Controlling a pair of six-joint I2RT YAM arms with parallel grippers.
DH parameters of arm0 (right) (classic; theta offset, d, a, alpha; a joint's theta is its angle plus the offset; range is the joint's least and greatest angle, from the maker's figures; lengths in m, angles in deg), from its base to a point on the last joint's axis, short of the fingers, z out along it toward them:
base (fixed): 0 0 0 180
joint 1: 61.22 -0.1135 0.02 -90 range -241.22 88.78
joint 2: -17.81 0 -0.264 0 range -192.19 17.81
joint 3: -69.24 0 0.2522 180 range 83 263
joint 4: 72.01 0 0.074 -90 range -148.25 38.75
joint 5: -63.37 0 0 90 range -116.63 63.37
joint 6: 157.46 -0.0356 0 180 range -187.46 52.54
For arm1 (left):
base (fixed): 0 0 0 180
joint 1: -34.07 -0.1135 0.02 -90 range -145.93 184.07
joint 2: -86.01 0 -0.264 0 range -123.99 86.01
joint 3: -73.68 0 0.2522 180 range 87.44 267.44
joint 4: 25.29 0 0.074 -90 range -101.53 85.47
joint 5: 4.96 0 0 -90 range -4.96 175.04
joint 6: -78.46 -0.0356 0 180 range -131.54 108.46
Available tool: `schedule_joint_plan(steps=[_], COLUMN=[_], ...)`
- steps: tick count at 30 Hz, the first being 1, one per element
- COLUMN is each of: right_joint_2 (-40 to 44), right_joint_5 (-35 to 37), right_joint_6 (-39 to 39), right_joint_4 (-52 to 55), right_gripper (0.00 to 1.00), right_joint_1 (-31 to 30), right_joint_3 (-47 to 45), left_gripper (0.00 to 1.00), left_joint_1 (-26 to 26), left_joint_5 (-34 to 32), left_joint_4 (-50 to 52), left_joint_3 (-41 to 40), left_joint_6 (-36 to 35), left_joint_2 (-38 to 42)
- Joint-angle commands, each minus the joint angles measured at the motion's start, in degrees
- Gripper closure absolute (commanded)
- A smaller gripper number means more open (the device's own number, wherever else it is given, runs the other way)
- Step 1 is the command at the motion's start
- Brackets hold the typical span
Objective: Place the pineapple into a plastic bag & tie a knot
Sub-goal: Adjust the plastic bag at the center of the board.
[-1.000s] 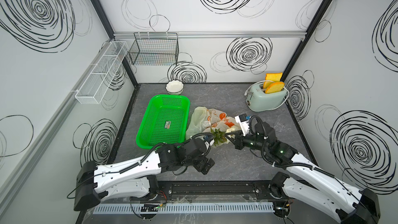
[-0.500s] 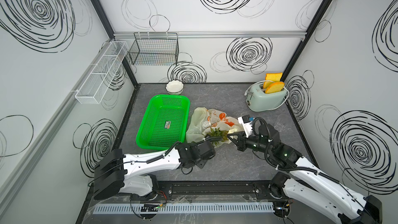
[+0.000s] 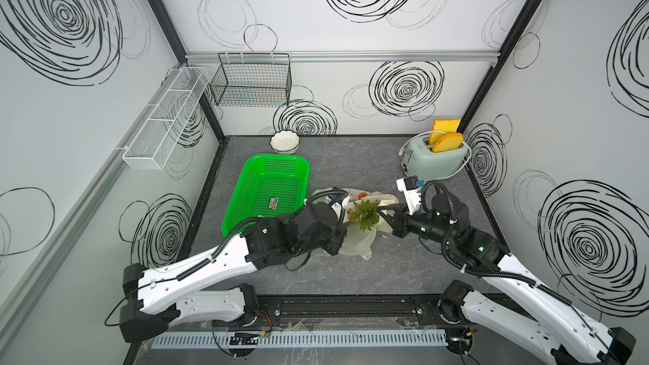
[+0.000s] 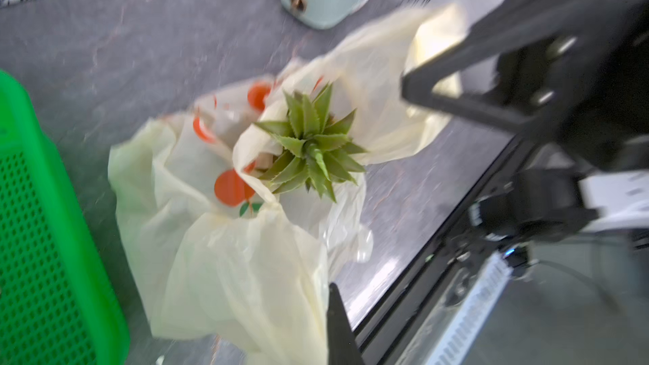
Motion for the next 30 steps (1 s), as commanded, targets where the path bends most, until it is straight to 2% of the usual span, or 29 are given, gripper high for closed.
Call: schedule_joint_plan(steps=[1, 5, 8, 12, 15, 24, 30], right_joint_2=[0.53, -0.24, -1.54, -2.93, -3.94, -2.68, -1.20], right_joint_5=[4.51, 9.36, 12.15, 14.44, 14.55, 13.04, 12.86], right_joint_6=[4.15, 7.72, 10.12, 11.61, 11.92, 12.08, 12.08], right_joint_4=[4.15, 5.35, 4.85, 2.64, 1.16, -2.61, -5.37], right_gripper=[1.00, 1.00, 1.00, 1.00, 1.00, 1.00, 1.00], right_joint_1=[0.23, 0.32, 0.32, 0.32, 0.41, 0.40, 0.39], right_joint_3=[8.85, 17.80, 22.86, 25.64, 26.18, 27.30, 23.47], left_gripper=[1.00, 1.00, 1.00, 1.00, 1.00, 1.00, 1.00], left_joint_1=[-2.53, -7.26, -12.00, -17.52, -19.09, -23.90, -24.53], left_joint_5=[8.32, 15.16, 20.03, 24.27, 25.88, 21.17, 21.02], left_joint_4=[-1.71, -7.04, -13.71, -22.61, -26.74, -13.01, -10.88], left_joint_3=[8.67, 16.76, 19.57, 18.76, 16.80, 16.12, 13.43], left_joint_6=[2.19, 5.68, 10.41, 16.72, 17.45, 12.30, 9.21], left_joint_2=[0.59, 0.10, 0.30, 1.09, 1.19, -2.96, -4.24])
